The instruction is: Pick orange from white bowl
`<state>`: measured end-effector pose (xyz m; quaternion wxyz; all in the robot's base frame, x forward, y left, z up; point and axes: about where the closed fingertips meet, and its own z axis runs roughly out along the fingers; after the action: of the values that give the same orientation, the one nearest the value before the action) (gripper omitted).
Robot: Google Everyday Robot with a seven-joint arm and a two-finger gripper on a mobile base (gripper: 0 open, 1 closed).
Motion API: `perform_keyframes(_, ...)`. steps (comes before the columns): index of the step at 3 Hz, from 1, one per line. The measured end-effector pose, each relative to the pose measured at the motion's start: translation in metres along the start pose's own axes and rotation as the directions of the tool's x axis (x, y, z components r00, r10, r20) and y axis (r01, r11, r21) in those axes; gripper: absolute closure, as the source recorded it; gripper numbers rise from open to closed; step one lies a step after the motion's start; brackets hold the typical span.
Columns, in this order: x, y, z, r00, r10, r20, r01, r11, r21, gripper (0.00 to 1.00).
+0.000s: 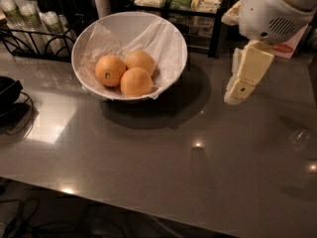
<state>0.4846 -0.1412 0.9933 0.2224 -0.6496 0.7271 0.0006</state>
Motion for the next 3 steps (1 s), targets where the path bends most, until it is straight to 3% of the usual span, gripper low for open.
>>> perform_keyframes(2, -0.006, -0.002, 0.005, 1.0, 0.0, 0.016, 0.0, 1.0, 0.003, 0.0)
perform_keyframes(3, -0.043, -0.018, 0.032, 0.992, -0.003, 0.124, 0.004, 1.0, -0.005, 0.0)
